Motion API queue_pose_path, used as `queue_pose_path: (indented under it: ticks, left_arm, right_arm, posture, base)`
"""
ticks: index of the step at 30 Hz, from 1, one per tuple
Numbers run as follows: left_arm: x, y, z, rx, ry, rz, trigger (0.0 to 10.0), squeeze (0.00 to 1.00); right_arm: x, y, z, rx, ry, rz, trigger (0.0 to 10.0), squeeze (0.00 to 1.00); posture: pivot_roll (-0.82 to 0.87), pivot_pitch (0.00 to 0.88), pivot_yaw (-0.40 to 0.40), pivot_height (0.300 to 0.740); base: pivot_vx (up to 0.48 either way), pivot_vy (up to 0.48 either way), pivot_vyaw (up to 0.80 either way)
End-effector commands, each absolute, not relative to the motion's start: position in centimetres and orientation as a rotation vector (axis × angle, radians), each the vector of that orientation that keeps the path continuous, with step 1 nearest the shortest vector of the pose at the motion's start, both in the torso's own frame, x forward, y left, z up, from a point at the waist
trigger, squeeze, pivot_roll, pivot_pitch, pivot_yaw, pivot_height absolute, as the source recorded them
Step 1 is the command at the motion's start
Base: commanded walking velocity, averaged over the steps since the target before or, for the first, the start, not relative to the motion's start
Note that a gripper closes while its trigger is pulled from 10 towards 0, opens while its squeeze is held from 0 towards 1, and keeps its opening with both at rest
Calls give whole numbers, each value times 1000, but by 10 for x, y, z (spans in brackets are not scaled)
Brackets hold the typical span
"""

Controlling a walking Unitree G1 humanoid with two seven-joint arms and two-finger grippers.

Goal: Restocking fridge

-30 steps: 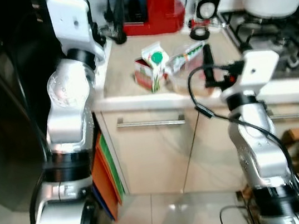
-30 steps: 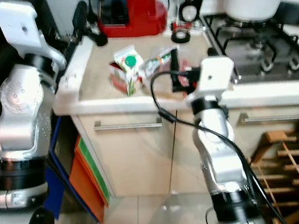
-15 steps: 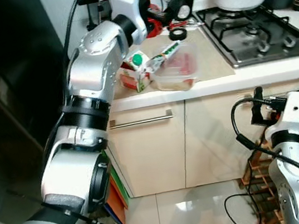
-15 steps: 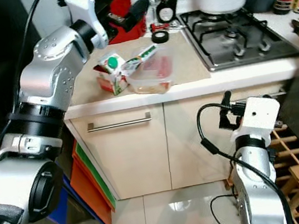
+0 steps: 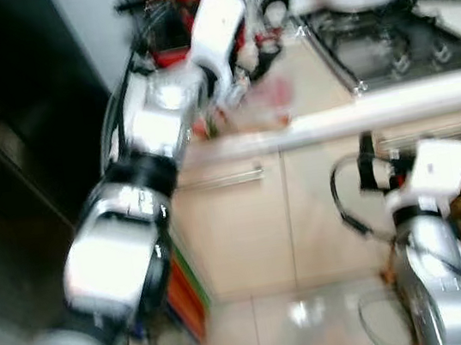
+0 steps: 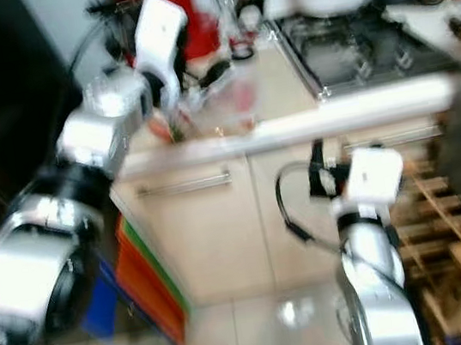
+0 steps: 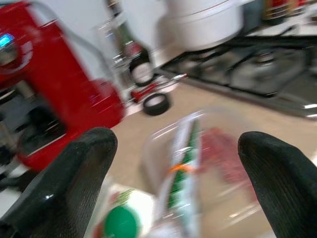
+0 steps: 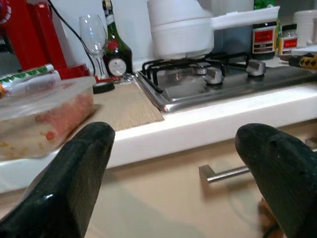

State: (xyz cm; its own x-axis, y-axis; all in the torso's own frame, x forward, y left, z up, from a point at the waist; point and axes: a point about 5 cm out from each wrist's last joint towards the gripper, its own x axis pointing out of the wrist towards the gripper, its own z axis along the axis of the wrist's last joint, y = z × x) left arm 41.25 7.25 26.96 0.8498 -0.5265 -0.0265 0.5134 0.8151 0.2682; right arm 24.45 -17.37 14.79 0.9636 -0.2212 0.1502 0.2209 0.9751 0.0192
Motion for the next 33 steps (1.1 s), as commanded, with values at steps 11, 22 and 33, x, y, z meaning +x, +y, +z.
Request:
queue_pose_path:
  ticks: [11,22,33]
  left_arm:
    - [415,70,273,267,-76,-580,10000,0]
    - [415,62,289,294,-116,-631,10000,0]
    - [415,54,282,346,-72,-653,10000,0]
  right_arm:
    - [238,-165,149,18,-145,-195,10000,0]
    - [230,-161,145,30,-132,-213,10000,0]
    - [220,-161,147,27,-122,-230,10000,0]
  posture:
    - [-113,65,140,740]
    - [-122,85,170,740]
    - [-155,133,184,740]
  base:
    - [0,0,0]
    - [0,0,0]
    - [0,0,0]
